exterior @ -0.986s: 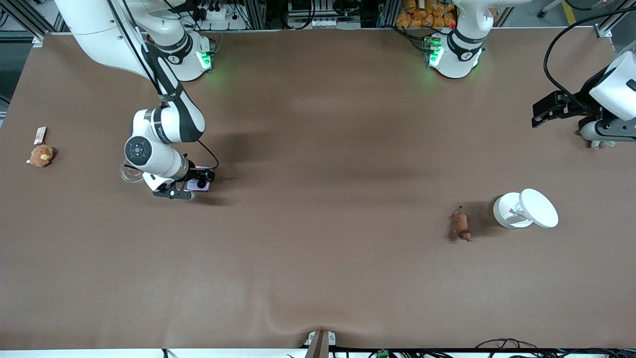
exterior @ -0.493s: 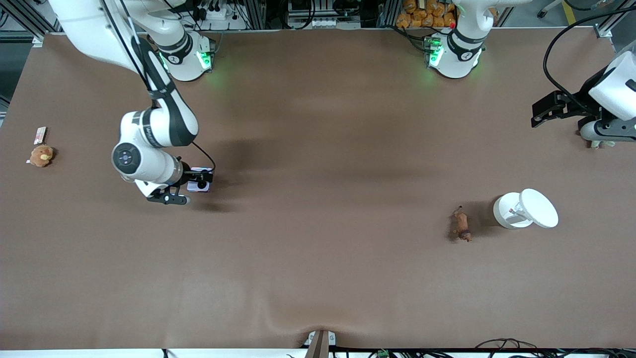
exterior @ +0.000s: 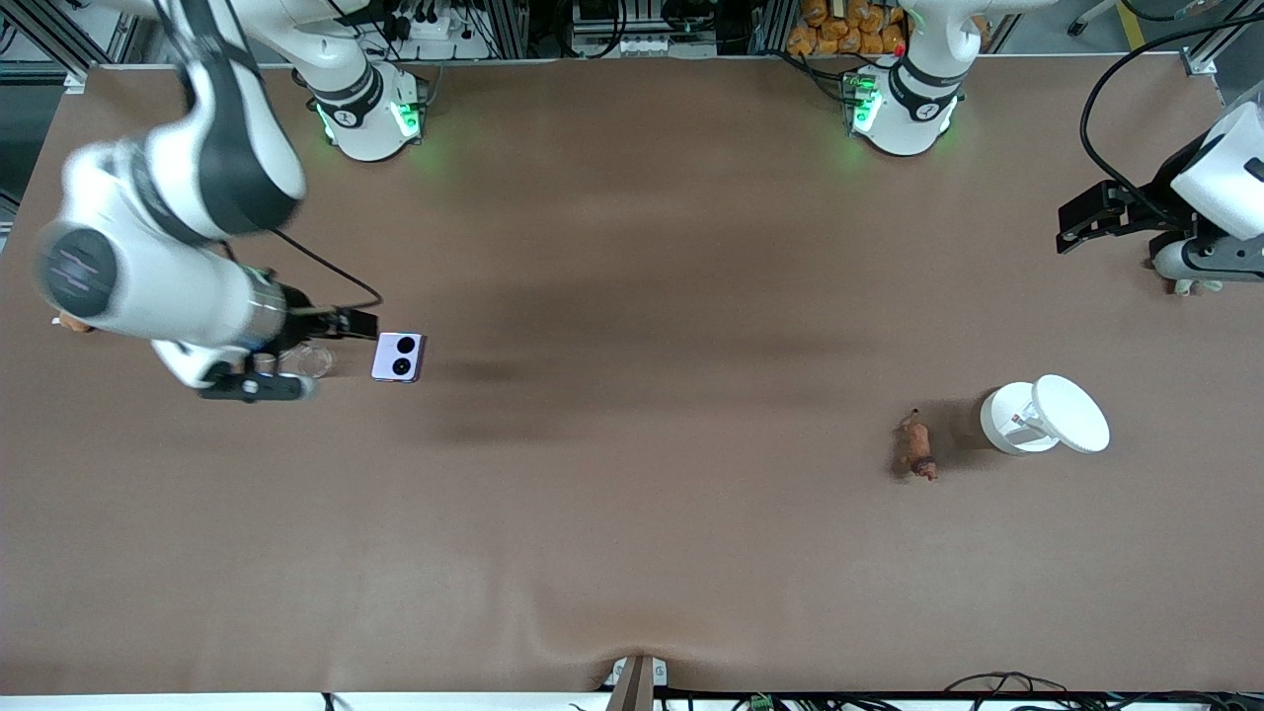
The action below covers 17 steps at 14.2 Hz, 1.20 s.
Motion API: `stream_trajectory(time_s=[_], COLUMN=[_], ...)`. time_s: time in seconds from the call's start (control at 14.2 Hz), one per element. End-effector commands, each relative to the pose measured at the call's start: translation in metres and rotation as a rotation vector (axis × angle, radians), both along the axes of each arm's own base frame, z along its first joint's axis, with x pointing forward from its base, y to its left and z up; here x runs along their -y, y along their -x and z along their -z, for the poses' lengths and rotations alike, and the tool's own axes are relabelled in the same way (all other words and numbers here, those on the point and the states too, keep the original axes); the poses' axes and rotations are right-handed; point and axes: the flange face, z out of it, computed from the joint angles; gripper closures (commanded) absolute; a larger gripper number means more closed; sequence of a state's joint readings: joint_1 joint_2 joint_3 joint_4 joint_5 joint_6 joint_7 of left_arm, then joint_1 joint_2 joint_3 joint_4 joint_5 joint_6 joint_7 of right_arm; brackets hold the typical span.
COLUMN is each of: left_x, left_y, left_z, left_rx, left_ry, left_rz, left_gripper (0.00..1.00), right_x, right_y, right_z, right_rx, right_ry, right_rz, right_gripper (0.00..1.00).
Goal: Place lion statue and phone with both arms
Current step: 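Open the right gripper and withdraw it from the phone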
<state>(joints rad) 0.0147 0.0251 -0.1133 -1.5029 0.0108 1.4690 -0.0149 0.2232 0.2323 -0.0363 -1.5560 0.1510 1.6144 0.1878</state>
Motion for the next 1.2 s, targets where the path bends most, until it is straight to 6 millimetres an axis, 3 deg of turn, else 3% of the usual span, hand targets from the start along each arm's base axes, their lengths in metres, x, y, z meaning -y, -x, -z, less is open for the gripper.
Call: stream_trajectory(time_s=[0.0, 0.07, 0.14, 0.35, 0.42, 0.56, 0.7, 0.92, 1.13], left_x=[-0.003, -0.003, -0.004, -0.004, -0.004, -0.006, -0.006, -0.006, -0.005], left_y=[0.001, 0.001, 0.001, 0.001, 0.001, 0.001, 0.001, 0.001, 0.001], left_z=[-0.005, -0.005, -0.005, -0.004, -0.004, -0.004, -0.004, -0.004, -0.004], left_rx=[0.001, 0.001, 0.001, -0.002, -0.003, -0.003, -0.001, -0.001, -0.003], left_ry=[0.017, 0.017, 0.017, 0.017, 0.018, 0.020, 0.020, 0.018, 0.018], left_rz=[0.023, 0.021, 0.018, 0.017, 0.015, 0.014, 0.015, 0.012, 0.012], left_gripper=[0.00, 0.00, 0.00, 0.00, 0.00, 0.00, 0.00, 0.00, 0.00], right_x=[0.020, 0.030, 0.046, 0.090, 0.093, 0.099, 0.127, 0.152, 0.160], right_y=[-0.009, -0.007, -0.006, 0.004, 0.009, 0.037, 0.057, 0.097, 0.098], right_z=[-0.078, -0.101, -0.112, -0.130, -0.132, -0.173, -0.175, -0.169, -0.174], right_rx=[0.030, 0.051, 0.049, 0.015, -0.003, 0.061, 0.084, 0.130, 0.143], right_ry=[0.010, 0.007, 0.011, 0.017, 0.008, 0.008, 0.005, 0.074, 0.083], right_rz=[-0.012, -0.002, 0.020, 0.041, -0.003, -0.019, 0.017, 0.056, 0.055], right_gripper=[0.00, 0.00, 0.00, 0.00, 0.00, 0.00, 0.00, 0.00, 0.00])
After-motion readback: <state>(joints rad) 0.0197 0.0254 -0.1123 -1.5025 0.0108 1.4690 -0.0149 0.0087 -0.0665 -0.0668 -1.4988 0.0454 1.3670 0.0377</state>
